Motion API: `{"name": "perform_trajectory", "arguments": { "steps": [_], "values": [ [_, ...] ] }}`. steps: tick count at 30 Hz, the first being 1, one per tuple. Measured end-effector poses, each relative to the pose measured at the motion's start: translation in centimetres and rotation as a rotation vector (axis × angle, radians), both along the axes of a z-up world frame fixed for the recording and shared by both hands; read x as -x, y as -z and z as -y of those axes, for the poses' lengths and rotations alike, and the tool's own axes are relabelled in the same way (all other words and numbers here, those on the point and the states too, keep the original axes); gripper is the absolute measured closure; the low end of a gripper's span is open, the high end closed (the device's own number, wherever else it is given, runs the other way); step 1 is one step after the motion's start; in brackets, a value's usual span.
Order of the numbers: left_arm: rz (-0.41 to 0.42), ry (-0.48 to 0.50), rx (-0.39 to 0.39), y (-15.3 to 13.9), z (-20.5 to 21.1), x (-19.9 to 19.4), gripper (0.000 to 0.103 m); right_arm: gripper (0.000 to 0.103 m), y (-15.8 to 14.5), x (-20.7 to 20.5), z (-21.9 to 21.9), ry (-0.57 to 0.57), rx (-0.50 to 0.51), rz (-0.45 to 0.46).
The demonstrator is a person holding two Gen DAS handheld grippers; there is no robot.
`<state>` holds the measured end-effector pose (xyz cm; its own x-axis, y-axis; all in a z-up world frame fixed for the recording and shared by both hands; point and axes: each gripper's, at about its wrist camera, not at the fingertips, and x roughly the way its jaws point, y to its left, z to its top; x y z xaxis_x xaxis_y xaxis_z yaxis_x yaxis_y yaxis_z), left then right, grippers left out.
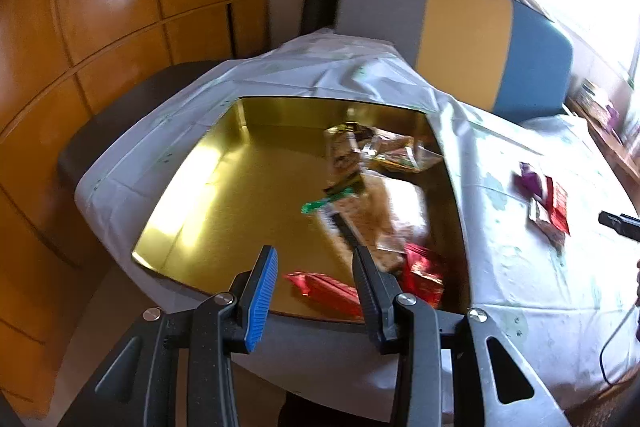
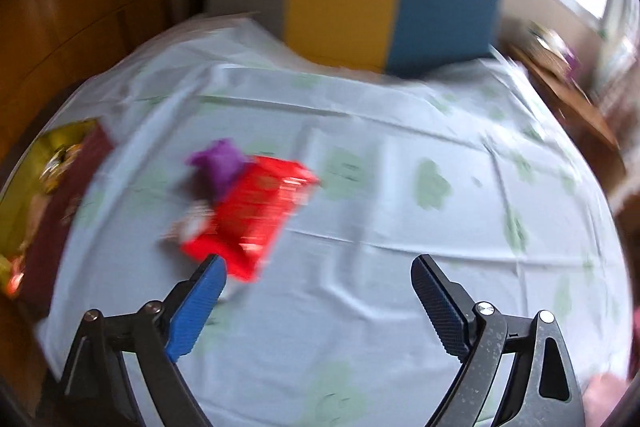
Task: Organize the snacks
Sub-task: 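Move both tools back toward the remaining snacks beside the tray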
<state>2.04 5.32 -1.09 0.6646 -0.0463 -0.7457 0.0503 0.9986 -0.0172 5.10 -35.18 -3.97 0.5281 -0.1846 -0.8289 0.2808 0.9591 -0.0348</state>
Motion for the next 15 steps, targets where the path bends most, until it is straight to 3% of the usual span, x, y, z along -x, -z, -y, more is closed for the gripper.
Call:
{"name": "perform_trajectory", "arguments": {
  "steps": [2, 5, 15],
  "values": [
    [0.0, 0.031, -0.003, 0.0, 0.9, 0.0, 0.064, 0.009, 0.6, -0.1, 2.2, 0.115, -0.049, -0.035],
    [0.0, 0.081, -0.014, -0.1, 2.7, 0.1, 0.064, 0.009, 0.8, 0.3, 3.9, 0.185, -0.133, -0.034],
    [-0.012, 0.208, -0.049, -0.1, 7.5, 0.0, 0.064, 0.007, 1.1, 0.2, 4.5, 0.23, -0.213, -0.02]
  ]
}}
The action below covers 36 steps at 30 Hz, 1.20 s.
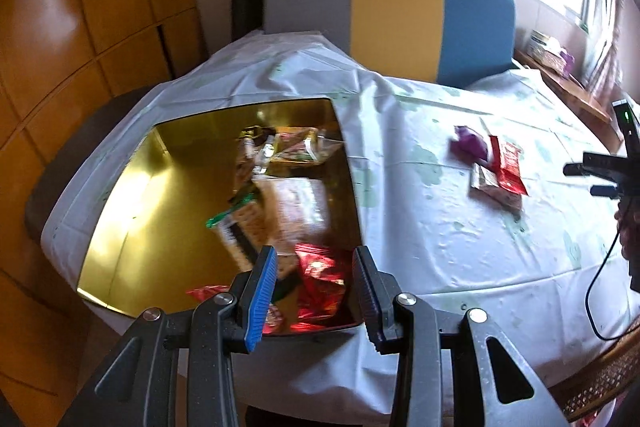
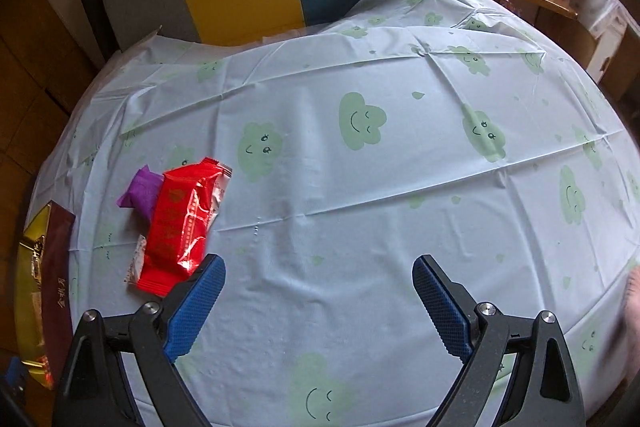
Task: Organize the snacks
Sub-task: 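Move both tools back toward the remaining snacks beside the tray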
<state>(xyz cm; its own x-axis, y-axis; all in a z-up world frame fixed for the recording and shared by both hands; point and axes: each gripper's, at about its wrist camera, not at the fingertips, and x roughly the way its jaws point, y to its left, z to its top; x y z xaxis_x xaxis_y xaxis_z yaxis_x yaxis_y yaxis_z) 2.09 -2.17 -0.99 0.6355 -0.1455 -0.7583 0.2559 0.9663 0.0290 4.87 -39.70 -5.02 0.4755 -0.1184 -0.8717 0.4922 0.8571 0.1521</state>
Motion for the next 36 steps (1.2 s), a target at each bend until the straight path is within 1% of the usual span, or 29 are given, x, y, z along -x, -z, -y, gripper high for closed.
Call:
{"name": "perform_trajectory", "arguments": {
  "steps": [4, 12, 26, 36],
  "values": [
    [-0.002, 0.033, -0.01, 0.0, 1.4, 0.1, 0.064, 0.005, -0.3, 0.1, 0.2, 0.011, -0.018, 0.019],
    [-0.011, 0.104, -0.02, 0.0, 4.3, 0.1, 0.064, 0.005, -0.8, 0.4, 0.3, 0.011, -0.042, 0.041],
    [-0.028, 0.193, -0.05, 0.6, 8.1, -0.3, 0.064, 0.005, -0.6, 0.1, -0.2, -0.014, -0.035, 0.015],
    [-0.067, 0.262, -0.061, 1.9, 11.4, -1.5, 0.064, 0.005, -0.7, 0.1, -0.2, -0.015, -0.041, 0.02]
  ]
}}
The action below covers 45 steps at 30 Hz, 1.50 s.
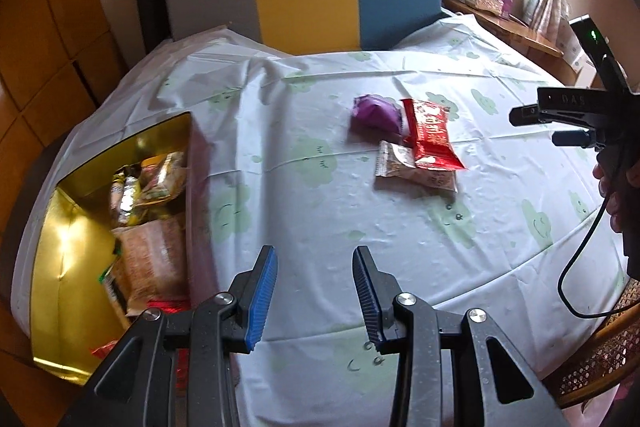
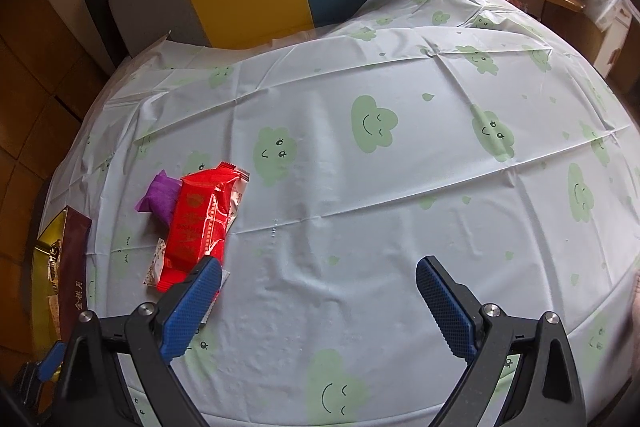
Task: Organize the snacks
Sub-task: 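Move both tools back toward the remaining snacks beside the tray, then grasp the red rectangular packet with the left tool and lift it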
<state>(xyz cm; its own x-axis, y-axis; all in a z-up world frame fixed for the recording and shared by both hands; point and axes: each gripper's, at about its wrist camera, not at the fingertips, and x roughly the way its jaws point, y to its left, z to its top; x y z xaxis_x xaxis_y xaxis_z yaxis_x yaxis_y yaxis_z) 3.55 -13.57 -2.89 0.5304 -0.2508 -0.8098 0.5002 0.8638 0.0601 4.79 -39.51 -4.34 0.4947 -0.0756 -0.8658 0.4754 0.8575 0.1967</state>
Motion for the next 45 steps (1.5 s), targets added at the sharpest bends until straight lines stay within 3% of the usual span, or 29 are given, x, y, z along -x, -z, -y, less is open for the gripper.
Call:
{"name": "perform_trajectory", "arguments": {
  "steps": [16, 21, 34, 40, 45],
  "values": [
    [-0.181, 0.065, 0.111, 2.1, 5.1, -3.1, 0.064, 0.004, -0.5, 0.2, 0.2, 0.01, -0.037, 0.036],
    [-0.16, 0.076, 0.1, 2.1, 6.3, -3.9, 0.063, 0.004, -0.7, 0.3, 0.3, 0.016, -0.049, 0.047],
    [-0.138, -0.004, 0.033, 3.2, 8.4, -8.0, 0.063, 0.004, -0.6, 0.3, 0.3, 0.017, -0.061, 0.046],
    [-0.135, 0.115, 0.107, 2.4, 11.6, -8.1, 0.063, 0.004, -0.8, 0.5, 0.7, 0.033, -0.081, 0.065],
    [-0.116, 0.19, 0.074, 2.9, 15.0, -8.1, 0.058, 0.004, -0.9, 0.5, 0.9, 0.031, -0.101, 0.074]
  ]
}}
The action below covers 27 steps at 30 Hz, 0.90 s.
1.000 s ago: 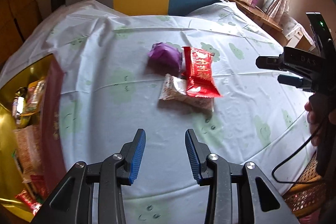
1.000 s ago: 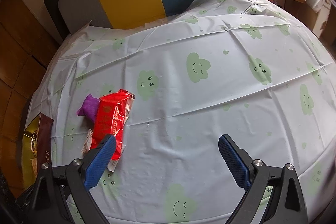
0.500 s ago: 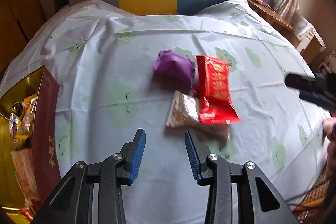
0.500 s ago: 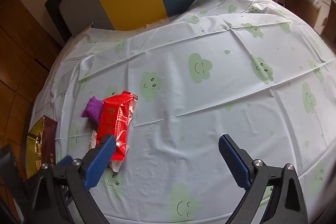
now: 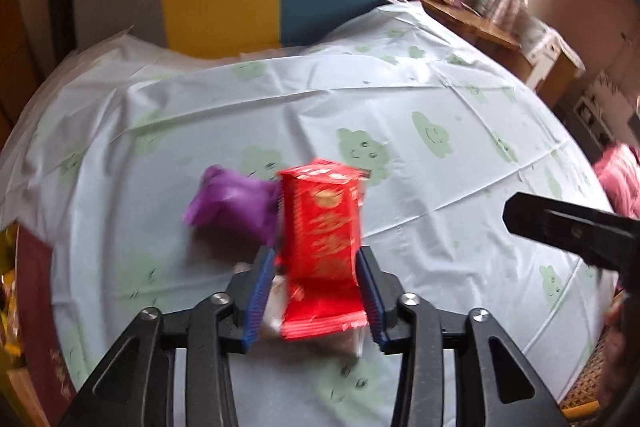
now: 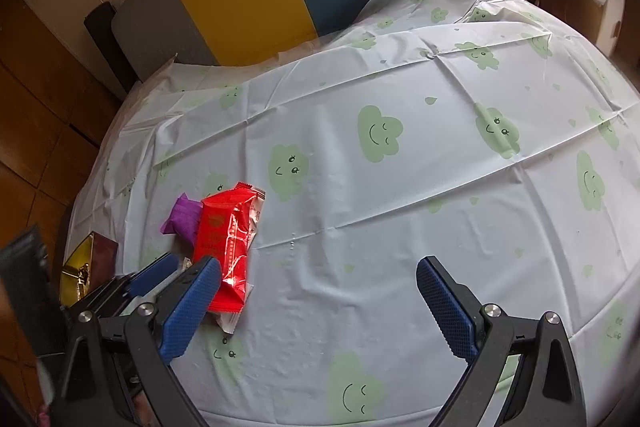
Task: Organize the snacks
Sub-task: 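Grasp the red rectangular packet with the left tool and lift it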
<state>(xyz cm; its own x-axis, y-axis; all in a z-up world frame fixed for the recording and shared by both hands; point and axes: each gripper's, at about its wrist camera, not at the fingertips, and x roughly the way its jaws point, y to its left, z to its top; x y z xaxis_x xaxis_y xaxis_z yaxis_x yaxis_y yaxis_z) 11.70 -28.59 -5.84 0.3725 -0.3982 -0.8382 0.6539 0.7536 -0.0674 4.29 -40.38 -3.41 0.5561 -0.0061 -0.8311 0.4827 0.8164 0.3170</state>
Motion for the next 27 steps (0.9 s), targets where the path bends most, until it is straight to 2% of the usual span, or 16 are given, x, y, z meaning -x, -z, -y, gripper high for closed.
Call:
{"name": "perform_trajectory", "arguments": {
  "steps": [5, 7, 9, 16, 20, 22, 27],
  "values": [
    [0.006, 0.027, -0.071, 1.7, 2.1, -0.4, 0.054, 0.004, -0.1, 0.0, 0.1, 0.0, -0.008, 0.007],
    [0.026, 0.026, -0.069, 2.1, 2.2, -0.4, 0.057, 0.004, -0.1, 0.0, 0.2, 0.005, -0.01, 0.008],
    [0.006, 0.011, -0.027, 1.9, 1.6, -0.6, 0.064, 0.004, -0.1, 0.1, 0.3, 0.011, -0.013, 0.008],
    [0.006, -0.055, 0.119, -1.2, -3.1, 0.5, 0.065, 0.004, 0.3, 0.0, 0.3, 0.01, -0.004, -0.012],
    [0.009, -0.116, 0.097, -1.5, -6.7, 2.0, 0.065, 0.004, 0.6, -0.2, 0.0, -0.012, 0.0, -0.03],
    [0.043, -0.139, 0.039, -1.2, -7.9, 3.0, 0.065, 0.004, 0.9, -0.4, -0.3, -0.024, 0.007, -0.042],
    [0.056, -0.187, -0.042, 0.9, -10.4, 5.5, 0.065, 0.004, 1.3, -0.6, -0.9, -0.063, 0.005, -0.054]
  ]
}}
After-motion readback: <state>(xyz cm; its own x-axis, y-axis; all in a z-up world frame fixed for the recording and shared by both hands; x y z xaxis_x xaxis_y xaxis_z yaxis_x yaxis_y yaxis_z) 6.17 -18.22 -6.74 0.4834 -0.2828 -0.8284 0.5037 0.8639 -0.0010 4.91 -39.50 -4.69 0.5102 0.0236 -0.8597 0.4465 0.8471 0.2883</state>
